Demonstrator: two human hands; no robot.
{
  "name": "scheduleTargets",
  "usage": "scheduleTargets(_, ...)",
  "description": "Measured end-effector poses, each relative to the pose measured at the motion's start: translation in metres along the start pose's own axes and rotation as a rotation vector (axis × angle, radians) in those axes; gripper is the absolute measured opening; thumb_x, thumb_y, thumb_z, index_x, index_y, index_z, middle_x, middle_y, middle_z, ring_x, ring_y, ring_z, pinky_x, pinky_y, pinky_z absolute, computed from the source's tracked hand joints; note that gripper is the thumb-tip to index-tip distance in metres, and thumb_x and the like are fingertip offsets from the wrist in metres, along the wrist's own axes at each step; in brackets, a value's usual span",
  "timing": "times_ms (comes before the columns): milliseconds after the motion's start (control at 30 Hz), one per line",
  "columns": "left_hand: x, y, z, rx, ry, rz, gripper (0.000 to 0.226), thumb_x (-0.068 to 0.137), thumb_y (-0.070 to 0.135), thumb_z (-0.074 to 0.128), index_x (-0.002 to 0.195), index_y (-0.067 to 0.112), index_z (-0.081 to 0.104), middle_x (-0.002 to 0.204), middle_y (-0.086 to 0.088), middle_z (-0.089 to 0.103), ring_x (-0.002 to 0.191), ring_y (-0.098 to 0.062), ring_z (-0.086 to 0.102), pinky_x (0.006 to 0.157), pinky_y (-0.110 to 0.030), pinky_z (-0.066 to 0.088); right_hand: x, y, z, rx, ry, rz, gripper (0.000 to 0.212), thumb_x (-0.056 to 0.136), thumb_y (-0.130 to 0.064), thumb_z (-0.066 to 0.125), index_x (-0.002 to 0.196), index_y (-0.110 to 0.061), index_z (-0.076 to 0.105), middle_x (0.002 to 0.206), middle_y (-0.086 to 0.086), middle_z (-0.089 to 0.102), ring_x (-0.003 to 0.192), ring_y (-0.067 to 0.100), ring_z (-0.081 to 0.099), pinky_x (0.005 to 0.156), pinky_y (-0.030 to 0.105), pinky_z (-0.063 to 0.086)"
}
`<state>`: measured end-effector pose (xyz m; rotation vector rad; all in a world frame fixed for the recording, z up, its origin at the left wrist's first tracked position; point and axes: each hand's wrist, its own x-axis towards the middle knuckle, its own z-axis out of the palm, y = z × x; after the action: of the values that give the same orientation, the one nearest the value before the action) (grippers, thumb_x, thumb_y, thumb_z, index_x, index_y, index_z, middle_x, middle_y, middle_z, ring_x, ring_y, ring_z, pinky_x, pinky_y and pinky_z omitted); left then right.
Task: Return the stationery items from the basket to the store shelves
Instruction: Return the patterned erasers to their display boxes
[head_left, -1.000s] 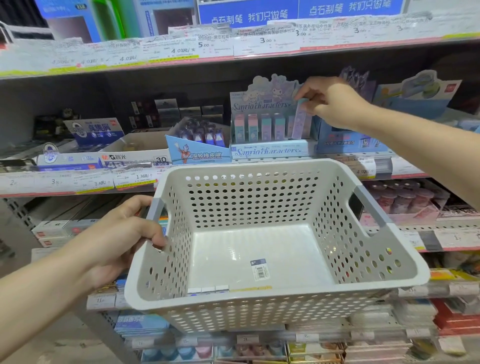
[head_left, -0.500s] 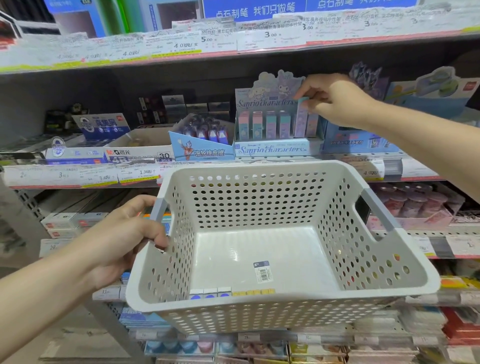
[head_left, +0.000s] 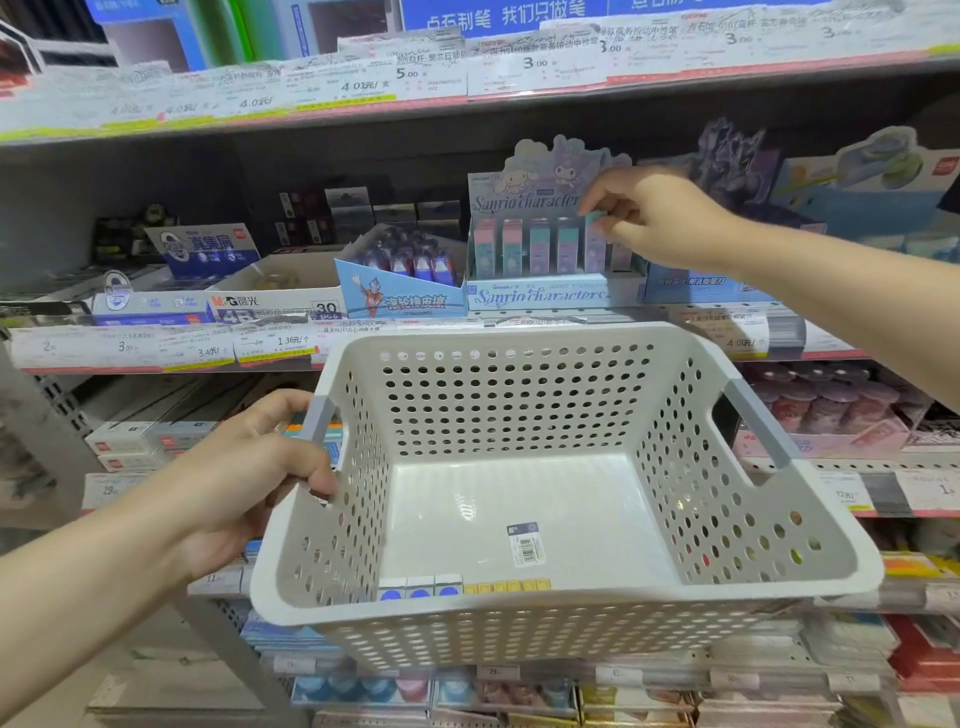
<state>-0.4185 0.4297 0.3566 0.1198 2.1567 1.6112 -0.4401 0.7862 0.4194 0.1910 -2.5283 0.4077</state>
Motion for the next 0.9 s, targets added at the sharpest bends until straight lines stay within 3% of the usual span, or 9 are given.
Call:
scheduleTargets(67,-0.001,-0.001,0.001,-0.006,-0.01,-0.004,0.058,0.045,-0.007,0.056,0.097,0.019,0.059,0.068,-0.022,0.06,0.057,-0.028,0.054,0.057,-0.032,0.049,-0.002,0.003,0.005,0.017,0.052,0.023,0.021,0.09,-0.009,0.057,0.111,-0.008,0.06,0.096,0.008,0.062,0.079,0.025,0.059,0.078,0.036,0.05)
scheduleTargets(167,-0.001,-0.001,0.003,-0.005,-0.004,-0.014,0.052,0.054,-0.012,0.06,0.096,0.019,0.059,0.07,-0.023,0.062,0.055,-0.028,0.055,0.056,-0.032,0.05,-0.006,0.008,0.011,-0.032,0.16,0.011,0.019,0.089,-0.011,0.059,0.106,-0.006,0.064,0.096,0.01,0.065,0.08,0.019,0.056,0.075,0.025,0.043)
scheduleTargets(333,0.003,-0.003,0.005,-0.02,0.021,-0.015,0.048,0.068,-0.018,0.051,0.097,0.019,0.059,0.074,-0.024,0.06,0.059,-0.029,0.055,0.06,-0.032,0.048,-0.01,0.013,0.013,-0.135,0.245,-0.054,0.024,0.086,-0.016,0.056,0.101,-0.002,0.07,0.119,0.012,0.062,0.109,0.026,0.057,0.085,0.02,0.036)
scheduleTargets(433,0.004,-0.003,0.006,-0.033,0.023,-0.012,0.053,0.049,-0.01,0.059,0.091,0.022,0.06,0.073,-0.022,0.059,0.06,-0.029,0.054,0.06,-0.032,0.048,-0.015,0.012,0.017,-0.093,0.212,-0.038,0.036,0.078,-0.016,0.045,0.098,-0.002,0.072,0.122,0.011,0.063,0.113,0.025,0.058,0.093,0.025,0.041)
scheduleTargets(567,0.005,-0.005,0.008,-0.038,0.016,-0.011,0.053,0.047,-0.009,0.058,0.089,0.022,0.06,0.074,-0.023,0.058,0.056,-0.028,0.055,0.056,-0.031,0.049,-0.017,0.013,0.018,-0.048,0.217,-0.003,0.034,0.079,-0.002,0.047,0.102,-0.001,0.072,0.122,0.011,0.063,0.108,0.023,0.059,0.086,0.018,0.037)
scheduleTargets(667,0.005,-0.005,0.008,-0.034,0.004,-0.022,0.054,0.049,-0.01,0.058,0.092,0.022,0.06,0.072,-0.022,0.058,0.052,-0.028,0.055,0.054,-0.032,0.05,-0.018,0.009,0.015,-0.063,0.205,-0.022,0.035,0.08,0.003,0.047,0.106,-0.001,0.071,0.121,0.013,0.063,0.092,0.02,0.059,0.079,0.021,0.037)
scheduleTargets(733,0.003,-0.005,0.008,-0.038,0.005,-0.021,0.058,0.043,-0.006,0.055,0.094,0.022,0.06,0.07,-0.022,0.059,0.052,-0.028,0.055,0.056,-0.033,0.049,-0.021,0.005,0.013,-0.08,0.184,-0.024,0.037,0.082,0.003,0.046,0.109,-0.002,0.07,0.109,0.016,0.066,0.074,0.014,0.057,0.072,0.022,0.038)
scheduleTargets(800,0.002,-0.006,0.008,-0.043,0.013,-0.015,0.058,0.043,-0.005,0.054,0.093,0.022,0.06,0.068,-0.022,0.06,0.051,-0.028,0.055,0.056,-0.032,0.049,-0.023,0.004,0.013,-0.095,0.2,0.002,0.038,0.083,0.001,0.045,0.115,-0.003,0.067,0.095,0.016,0.063,0.06,0.002,0.044,0.062,0.025,0.035)
scheduleTargets(900,-0.001,-0.006,0.007,-0.041,0.026,-0.019,0.058,0.043,-0.005,0.054,0.095,0.022,0.06,0.068,-0.022,0.06,0.052,-0.028,0.055,0.058,-0.032,0.047,-0.026,-0.001,0.016,-0.194,0.302,-0.078,0.043,0.079,-0.008,0.044,0.119,-0.003,0.057,0.115,0.02,0.054,0.094,0.031,0.055,0.078,0.037,0.039)
